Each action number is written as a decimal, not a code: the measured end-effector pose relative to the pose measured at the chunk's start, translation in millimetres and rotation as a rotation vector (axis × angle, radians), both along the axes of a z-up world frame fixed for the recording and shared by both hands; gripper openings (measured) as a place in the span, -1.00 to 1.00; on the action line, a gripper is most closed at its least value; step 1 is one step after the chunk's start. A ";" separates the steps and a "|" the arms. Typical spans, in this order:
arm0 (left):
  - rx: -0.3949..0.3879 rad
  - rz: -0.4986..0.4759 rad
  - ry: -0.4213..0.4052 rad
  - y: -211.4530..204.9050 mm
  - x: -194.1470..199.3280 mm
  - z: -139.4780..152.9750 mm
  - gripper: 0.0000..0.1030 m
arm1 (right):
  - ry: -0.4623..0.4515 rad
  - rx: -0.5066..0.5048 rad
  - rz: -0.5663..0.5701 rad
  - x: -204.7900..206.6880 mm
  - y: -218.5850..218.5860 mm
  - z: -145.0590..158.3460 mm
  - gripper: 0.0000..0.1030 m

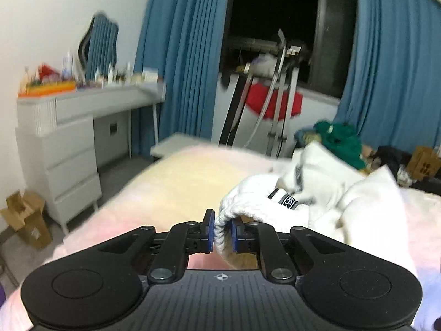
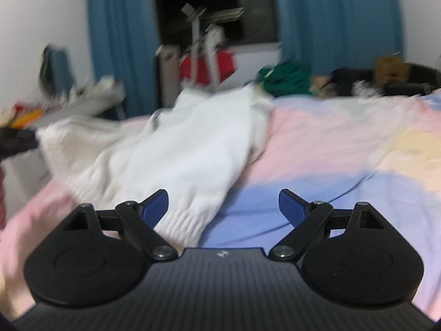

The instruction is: Fold clothes

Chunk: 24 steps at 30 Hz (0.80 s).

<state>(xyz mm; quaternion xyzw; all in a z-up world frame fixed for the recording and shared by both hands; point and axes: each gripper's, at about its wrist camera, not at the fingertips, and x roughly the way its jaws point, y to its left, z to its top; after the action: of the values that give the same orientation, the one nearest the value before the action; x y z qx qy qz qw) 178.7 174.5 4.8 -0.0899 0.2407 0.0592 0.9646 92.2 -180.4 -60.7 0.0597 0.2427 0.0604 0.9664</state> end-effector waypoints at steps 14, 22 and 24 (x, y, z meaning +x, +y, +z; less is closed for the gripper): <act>-0.144 0.043 0.146 51.3 7.3 -35.6 -0.73 | 0.173 -0.002 -0.023 50.9 30.4 -38.0 0.22; -0.132 0.052 0.181 33.6 25.2 -29.6 -0.68 | 0.080 -0.001 -0.013 64.1 48.4 -47.1 -0.20; -0.133 0.058 0.193 31.7 24.4 -31.0 -0.67 | 0.080 0.023 -0.008 65.4 45.6 -46.4 -0.25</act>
<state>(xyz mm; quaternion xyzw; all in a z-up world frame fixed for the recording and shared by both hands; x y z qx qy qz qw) 203.2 206.1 -26.2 -0.1544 0.3331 0.0795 0.9267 157.6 -134.7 -107.1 0.0739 0.2803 0.0568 0.9554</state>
